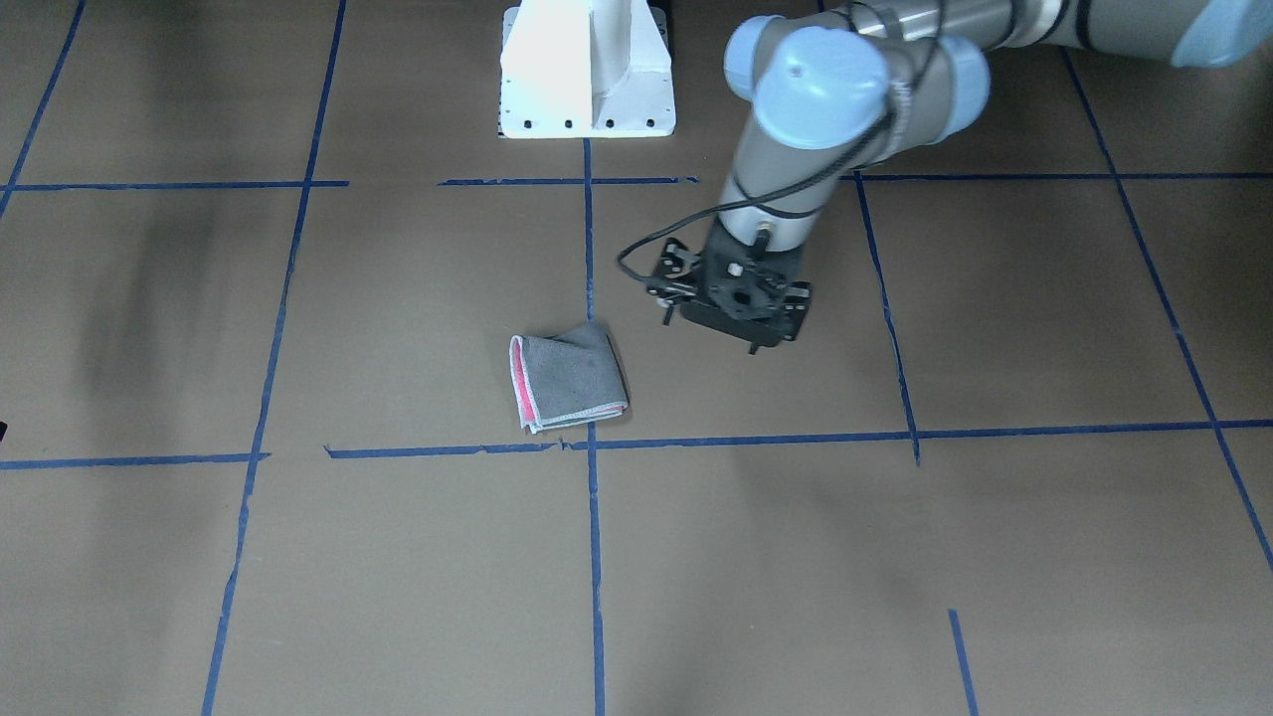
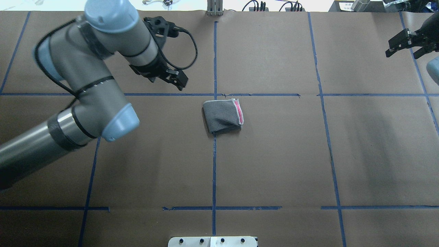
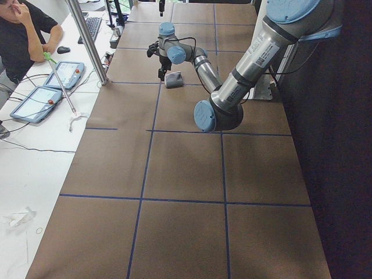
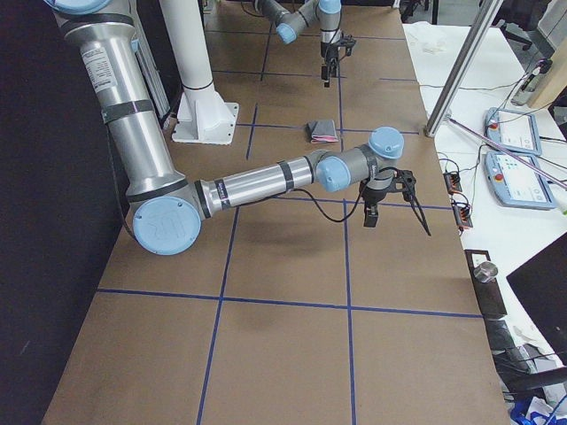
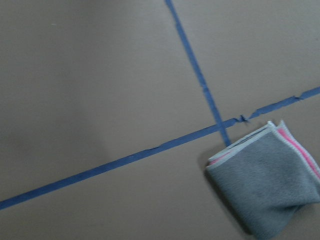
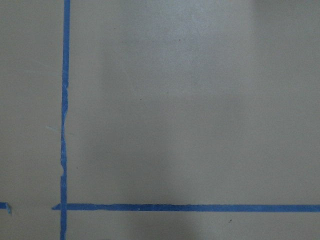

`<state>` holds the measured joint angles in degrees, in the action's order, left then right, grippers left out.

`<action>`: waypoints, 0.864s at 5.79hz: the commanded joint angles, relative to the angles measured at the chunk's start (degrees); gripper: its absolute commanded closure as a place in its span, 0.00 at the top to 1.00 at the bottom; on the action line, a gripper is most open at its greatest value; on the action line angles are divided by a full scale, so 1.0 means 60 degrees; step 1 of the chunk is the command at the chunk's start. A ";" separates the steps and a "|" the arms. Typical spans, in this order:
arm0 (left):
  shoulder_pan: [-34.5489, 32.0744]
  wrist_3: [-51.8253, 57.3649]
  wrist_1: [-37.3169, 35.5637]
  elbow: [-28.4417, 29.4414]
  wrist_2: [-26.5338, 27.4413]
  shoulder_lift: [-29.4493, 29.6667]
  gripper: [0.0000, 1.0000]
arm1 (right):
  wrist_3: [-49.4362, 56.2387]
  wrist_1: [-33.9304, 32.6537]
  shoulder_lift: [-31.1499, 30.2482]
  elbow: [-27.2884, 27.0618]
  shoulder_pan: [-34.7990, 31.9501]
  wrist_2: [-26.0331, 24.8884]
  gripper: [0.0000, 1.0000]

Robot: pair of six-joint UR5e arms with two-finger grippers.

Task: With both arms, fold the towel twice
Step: 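Release the towel and lift the left gripper away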

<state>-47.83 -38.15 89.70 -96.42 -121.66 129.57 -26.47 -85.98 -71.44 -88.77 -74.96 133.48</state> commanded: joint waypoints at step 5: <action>-0.5703 0.8483 -0.2764 0.0435 -0.2252 -0.3687 1.00 | 0.4464 -0.3249 0.0047 0.0349 -0.1847 -0.0097 1.00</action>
<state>-77.41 4.12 73.46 -96.24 -135.04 111.57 -2.73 -105.49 -68.72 -87.66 -84.98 133.40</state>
